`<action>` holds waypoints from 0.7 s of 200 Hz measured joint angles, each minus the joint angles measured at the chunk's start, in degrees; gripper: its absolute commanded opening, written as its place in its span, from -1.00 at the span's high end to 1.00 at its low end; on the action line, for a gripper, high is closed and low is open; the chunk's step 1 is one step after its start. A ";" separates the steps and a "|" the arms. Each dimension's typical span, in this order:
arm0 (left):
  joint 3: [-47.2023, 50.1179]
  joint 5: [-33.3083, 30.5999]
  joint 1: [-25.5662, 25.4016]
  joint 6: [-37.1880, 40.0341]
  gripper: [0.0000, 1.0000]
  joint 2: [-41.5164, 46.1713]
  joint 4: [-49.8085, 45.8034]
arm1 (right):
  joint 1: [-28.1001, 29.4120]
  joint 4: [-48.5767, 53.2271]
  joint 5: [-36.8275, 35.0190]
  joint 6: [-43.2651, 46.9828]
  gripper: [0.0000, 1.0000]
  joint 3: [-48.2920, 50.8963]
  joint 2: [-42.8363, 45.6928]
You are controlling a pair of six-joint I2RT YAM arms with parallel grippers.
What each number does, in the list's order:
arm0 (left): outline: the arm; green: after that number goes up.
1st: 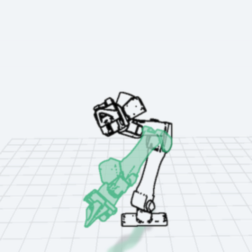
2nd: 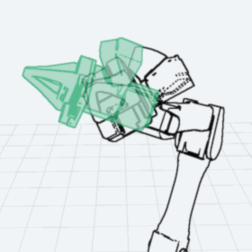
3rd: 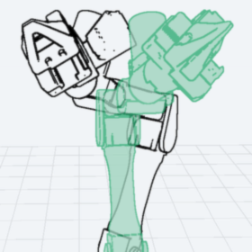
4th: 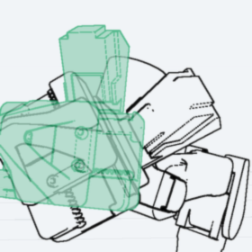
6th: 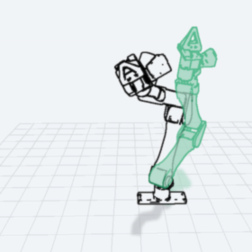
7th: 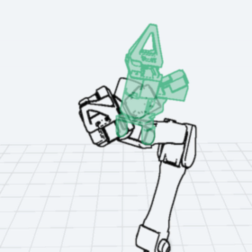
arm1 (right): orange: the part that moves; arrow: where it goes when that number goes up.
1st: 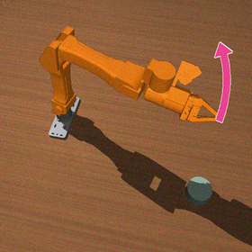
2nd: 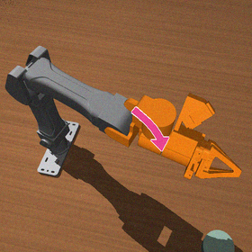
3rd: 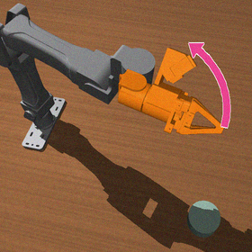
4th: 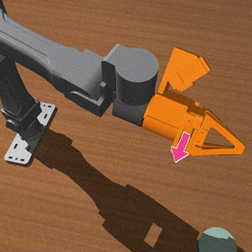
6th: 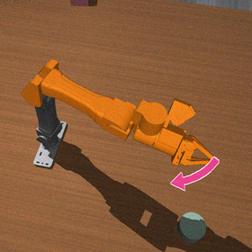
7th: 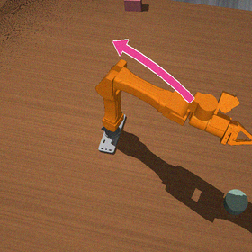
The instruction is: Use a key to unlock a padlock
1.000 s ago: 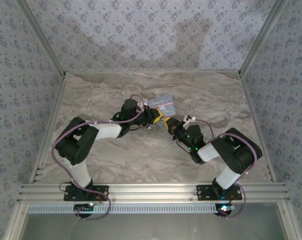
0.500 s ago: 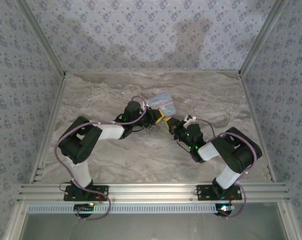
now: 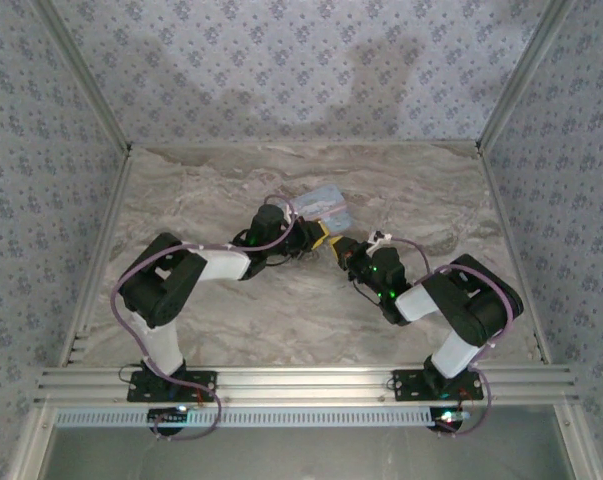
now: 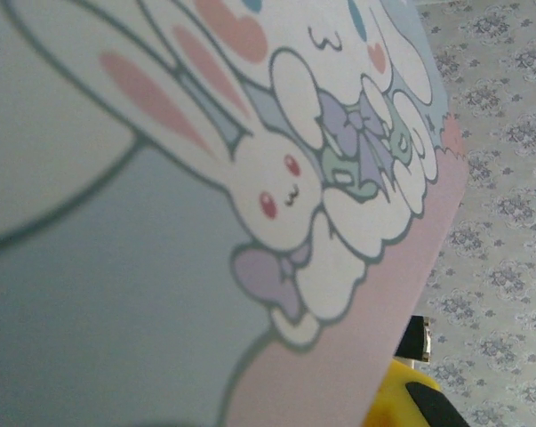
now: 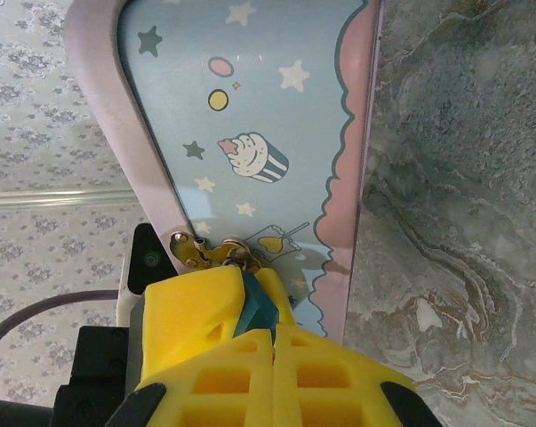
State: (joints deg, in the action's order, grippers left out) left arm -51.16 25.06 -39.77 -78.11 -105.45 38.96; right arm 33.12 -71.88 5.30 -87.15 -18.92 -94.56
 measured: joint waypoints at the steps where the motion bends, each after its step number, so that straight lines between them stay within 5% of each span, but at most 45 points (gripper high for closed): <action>1: 0.00 0.00 0.00 0.00 1.00 0.00 0.00 | 0.00 0.00 -0.02 0.00 1.00 0.00 0.00; 118: -0.02 0.50 0.00 3.10 1.00 0.07 -4.74 | -0.15 3.41 2.05 0.61 1.00 0.02 0.00; 140: -0.07 0.74 0.13 4.85 1.00 1.27 -8.92 | -0.15 4.39 3.76 1.05 0.83 0.15 0.04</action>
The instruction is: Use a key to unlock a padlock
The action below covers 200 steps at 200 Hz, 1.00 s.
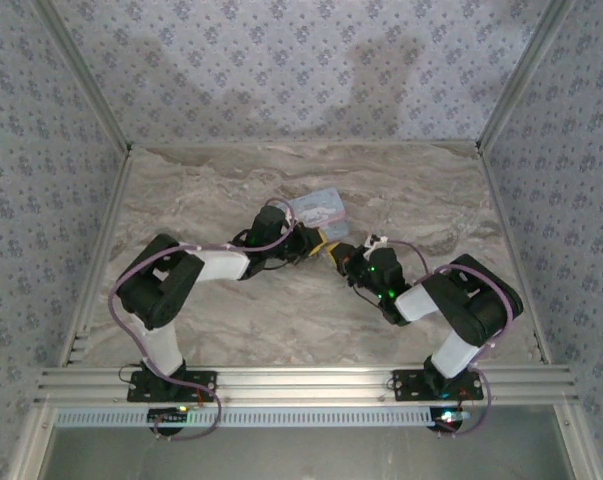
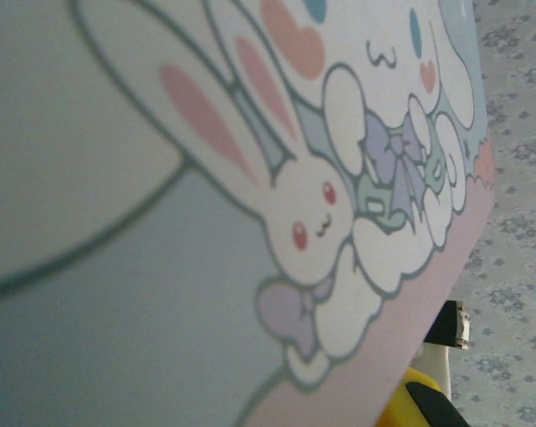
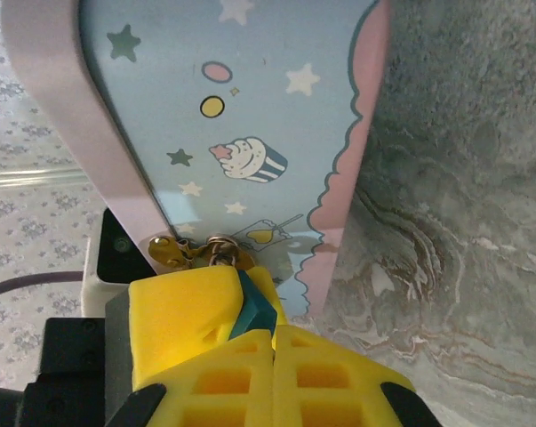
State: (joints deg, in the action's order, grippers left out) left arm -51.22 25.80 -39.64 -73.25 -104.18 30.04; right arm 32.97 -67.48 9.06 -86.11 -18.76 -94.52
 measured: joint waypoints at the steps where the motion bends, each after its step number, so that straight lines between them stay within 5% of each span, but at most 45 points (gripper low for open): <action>1: 0.00 0.04 0.00 0.04 1.00 0.02 -0.13 | 0.00 0.07 0.13 -0.02 0.81 0.02 0.02; 67: -2.08 6.93 0.24 5.25 1.00 1.57 -10.36 | -0.94 4.70 1.95 3.02 0.25 2.99 4.94; 100: -3.15 8.26 0.28 6.84 1.00 1.57 -13.35 | -1.44 14.19 3.04 6.91 0.23 4.90 13.38; 164: -4.48 7.72 0.09 9.35 1.00 1.66 -19.04 | -1.90 51.30 2.08 23.54 0.21 2.27 39.71; 200: -8.66 6.23 -0.79 11.08 1.00 1.66 -26.97 | -1.11 65.53 -0.63 33.46 0.24 -1.44 42.36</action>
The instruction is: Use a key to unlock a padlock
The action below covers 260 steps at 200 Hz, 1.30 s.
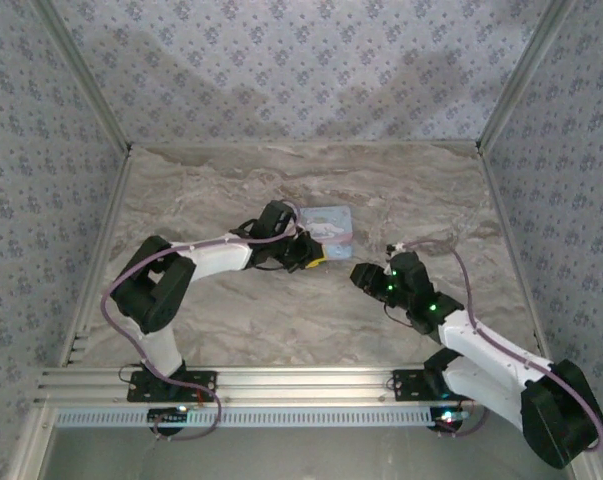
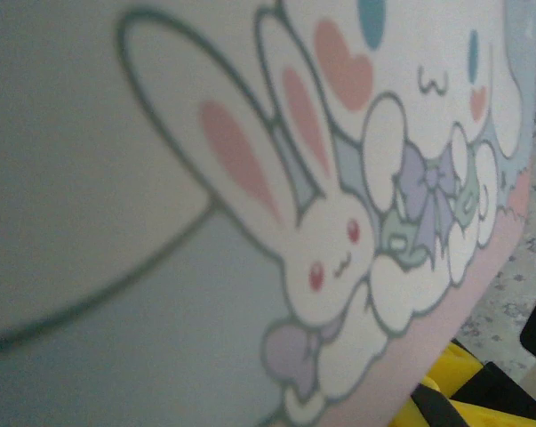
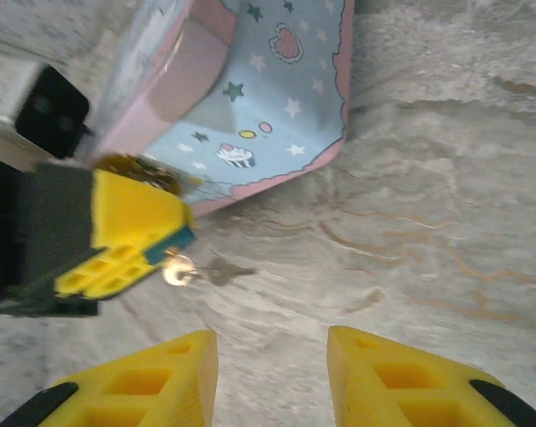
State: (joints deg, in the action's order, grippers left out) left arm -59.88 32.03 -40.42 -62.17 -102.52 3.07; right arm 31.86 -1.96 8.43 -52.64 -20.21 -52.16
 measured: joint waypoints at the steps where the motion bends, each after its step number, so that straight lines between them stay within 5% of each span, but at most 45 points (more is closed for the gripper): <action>1: -0.09 -0.04 -0.02 0.07 1.00 0.00 -0.15 | 0.07 0.24 -0.11 0.15 0.24 -0.09 -0.02; 107: -2.67 -0.31 -0.59 1.33 1.00 0.00 -6.40 | 12.02 12.94 -9.92 26.75 0.02 -17.73 -14.80; 260: -3.41 0.33 -0.57 1.73 1.00 0.00 -8.07 | 14.69 12.41 -13.84 35.21 0.20 -24.39 -26.27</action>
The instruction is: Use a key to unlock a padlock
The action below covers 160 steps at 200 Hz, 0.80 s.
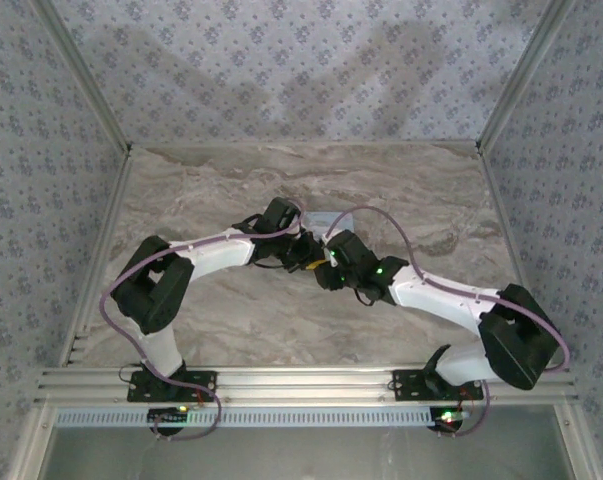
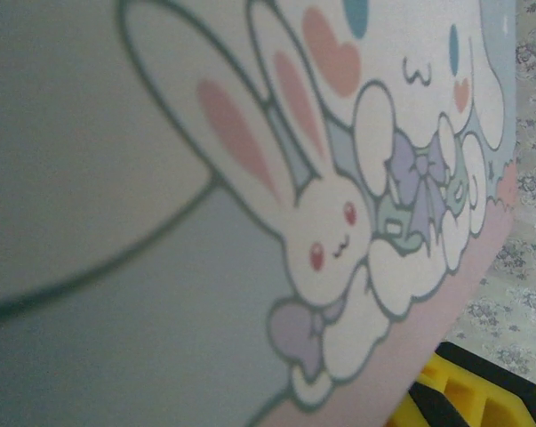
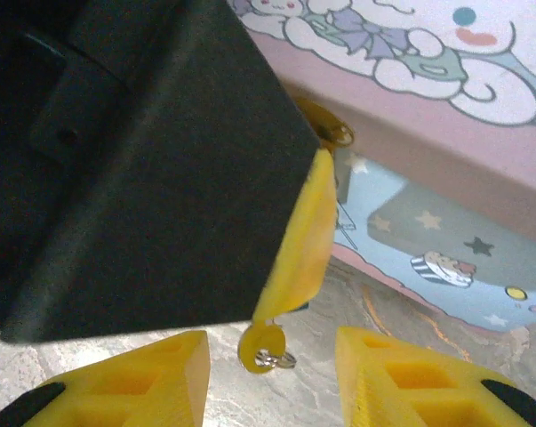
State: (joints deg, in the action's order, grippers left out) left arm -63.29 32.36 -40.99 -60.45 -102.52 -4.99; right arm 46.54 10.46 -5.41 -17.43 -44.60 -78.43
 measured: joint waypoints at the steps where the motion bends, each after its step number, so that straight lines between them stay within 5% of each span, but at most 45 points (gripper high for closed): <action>1: 0.00 0.00 0.00 0.00 1.00 -0.02 -0.02 | 0.02 -0.04 -0.02 0.02 0.21 -0.02 -0.02; 79: -0.76 0.70 0.07 0.02 1.00 -0.02 -0.90 | 0.37 -0.42 -1.33 1.01 0.32 -1.31 -2.64; 137: -0.85 0.59 0.15 0.02 1.00 -0.02 -1.49 | 0.70 -0.37 -1.95 2.38 1.00 -1.33 -2.73; 160: -0.85 0.59 0.15 0.02 1.00 -0.02 -1.51 | 0.70 -0.37 -1.90 2.49 1.00 -1.33 -2.73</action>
State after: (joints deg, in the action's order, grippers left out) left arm -64.14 32.95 -40.84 -60.42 -102.54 -6.50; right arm 47.24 10.09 -7.31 -14.94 -45.93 -81.17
